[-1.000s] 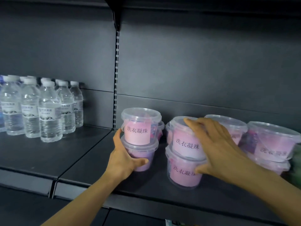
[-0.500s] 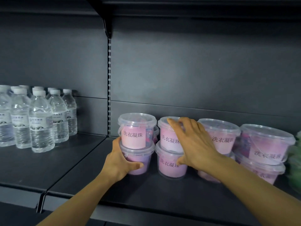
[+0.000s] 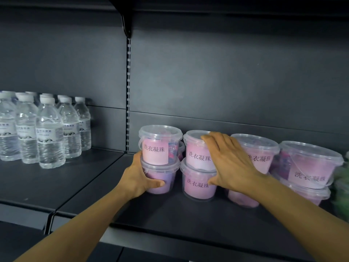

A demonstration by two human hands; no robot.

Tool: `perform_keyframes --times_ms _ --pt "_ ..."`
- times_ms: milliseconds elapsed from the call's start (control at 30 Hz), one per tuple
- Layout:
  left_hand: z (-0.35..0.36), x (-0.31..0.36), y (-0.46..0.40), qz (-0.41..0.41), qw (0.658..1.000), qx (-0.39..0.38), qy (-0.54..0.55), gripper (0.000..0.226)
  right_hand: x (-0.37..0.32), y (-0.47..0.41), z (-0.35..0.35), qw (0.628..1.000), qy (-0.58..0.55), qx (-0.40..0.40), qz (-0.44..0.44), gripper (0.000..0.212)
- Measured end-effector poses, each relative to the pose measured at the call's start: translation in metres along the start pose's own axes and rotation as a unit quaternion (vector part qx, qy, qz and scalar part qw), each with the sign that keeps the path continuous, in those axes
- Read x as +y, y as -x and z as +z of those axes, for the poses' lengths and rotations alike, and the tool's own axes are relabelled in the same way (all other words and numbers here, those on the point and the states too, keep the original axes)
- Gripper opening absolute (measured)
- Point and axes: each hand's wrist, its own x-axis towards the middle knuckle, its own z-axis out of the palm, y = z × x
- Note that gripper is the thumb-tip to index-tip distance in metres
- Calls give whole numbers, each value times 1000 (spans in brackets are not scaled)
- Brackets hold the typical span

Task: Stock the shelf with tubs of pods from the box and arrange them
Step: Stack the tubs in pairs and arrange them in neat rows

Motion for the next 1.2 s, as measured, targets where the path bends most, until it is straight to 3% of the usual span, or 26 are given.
perform_keyframes --times_ms 200,300,433,600,733,900,1067,1133,1200 --pt "-6 -2 -2 -18 999 -24 -11 120 6 0 -1 998 -64 -21 -6 110" --pt "-7 3 10 -34 999 7 -6 133 16 3 -9 989 -145 -8 -1 91" --pt "-6 18 40 54 991 111 -51 115 30 0 -13 984 -157 87 16 46" --pt "1 22 59 167 969 136 -123 86 31 -6 -13 990 -126 68 9 21" --pt "13 18 69 227 954 91 -171 65 36 -3 -11 988 -134 76 1 19" --pt "35 18 67 294 935 33 -196 64 37 -1 -5 985 -152 84 8 20" --pt "29 14 60 260 938 123 -194 53 29 20 -4 978 -135 156 8 48" --pt "21 10 58 214 945 175 -173 51 16 36 -3 968 -139 209 33 44" --pt "13 4 54 162 955 198 -148 56 -1 52 5 967 -136 208 56 41"
